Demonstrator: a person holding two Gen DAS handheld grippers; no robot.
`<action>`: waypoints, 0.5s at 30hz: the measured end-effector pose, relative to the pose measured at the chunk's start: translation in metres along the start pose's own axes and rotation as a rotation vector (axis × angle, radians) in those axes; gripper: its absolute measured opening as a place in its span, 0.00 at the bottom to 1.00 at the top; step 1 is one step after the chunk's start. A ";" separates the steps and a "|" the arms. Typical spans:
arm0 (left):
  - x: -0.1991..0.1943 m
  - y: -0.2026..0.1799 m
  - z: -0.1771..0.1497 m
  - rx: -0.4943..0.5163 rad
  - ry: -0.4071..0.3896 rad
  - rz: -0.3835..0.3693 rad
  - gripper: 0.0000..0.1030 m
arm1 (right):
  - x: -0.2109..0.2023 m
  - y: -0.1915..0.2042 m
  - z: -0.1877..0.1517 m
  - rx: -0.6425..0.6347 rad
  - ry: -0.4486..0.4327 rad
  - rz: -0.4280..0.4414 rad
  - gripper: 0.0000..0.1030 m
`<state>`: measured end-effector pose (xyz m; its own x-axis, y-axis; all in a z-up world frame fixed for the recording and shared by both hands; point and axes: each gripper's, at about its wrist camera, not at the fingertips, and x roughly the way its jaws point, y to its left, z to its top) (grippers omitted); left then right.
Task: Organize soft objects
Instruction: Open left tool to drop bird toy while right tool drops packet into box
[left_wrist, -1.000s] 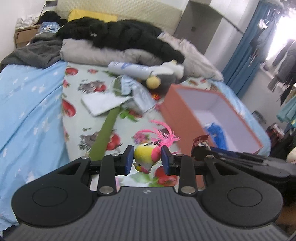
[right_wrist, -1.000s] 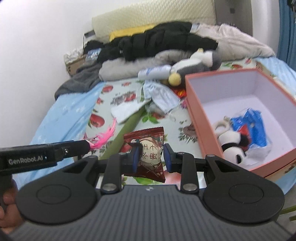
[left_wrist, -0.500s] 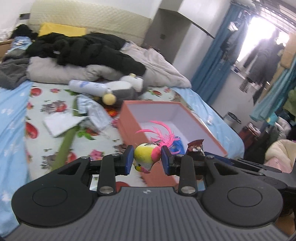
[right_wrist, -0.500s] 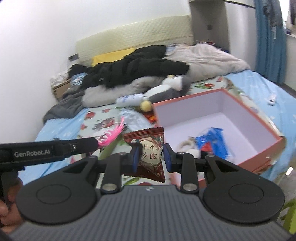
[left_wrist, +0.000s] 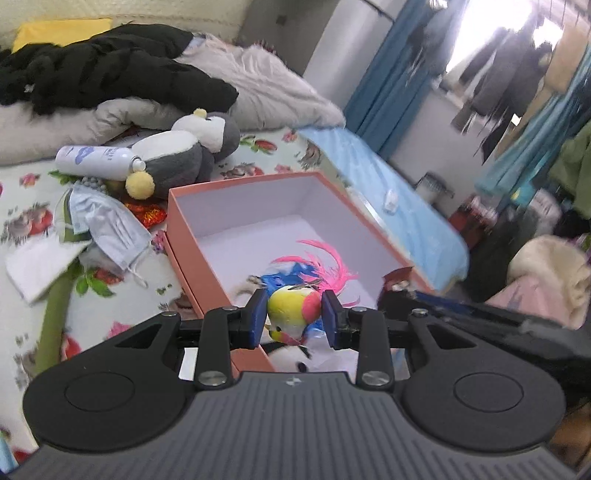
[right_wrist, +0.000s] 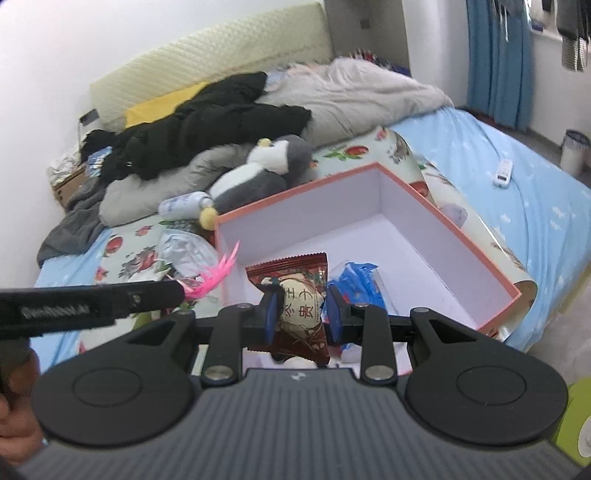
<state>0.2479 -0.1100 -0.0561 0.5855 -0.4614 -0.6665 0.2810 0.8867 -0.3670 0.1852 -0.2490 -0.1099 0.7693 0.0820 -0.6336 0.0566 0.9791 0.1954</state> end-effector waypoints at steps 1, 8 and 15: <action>0.011 -0.001 0.006 0.013 0.015 0.011 0.36 | 0.004 -0.001 0.005 -0.009 0.006 -0.014 0.31; 0.081 0.000 0.039 0.038 0.133 0.071 0.36 | 0.047 -0.020 0.036 -0.018 0.147 -0.026 0.31; 0.130 -0.002 0.058 0.061 0.253 0.138 0.36 | 0.106 -0.068 0.042 0.106 0.337 -0.040 0.31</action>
<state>0.3676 -0.1699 -0.1049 0.4153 -0.3216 -0.8510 0.2616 0.9381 -0.2268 0.2894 -0.3148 -0.1587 0.5129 0.1178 -0.8503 0.1619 0.9595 0.2305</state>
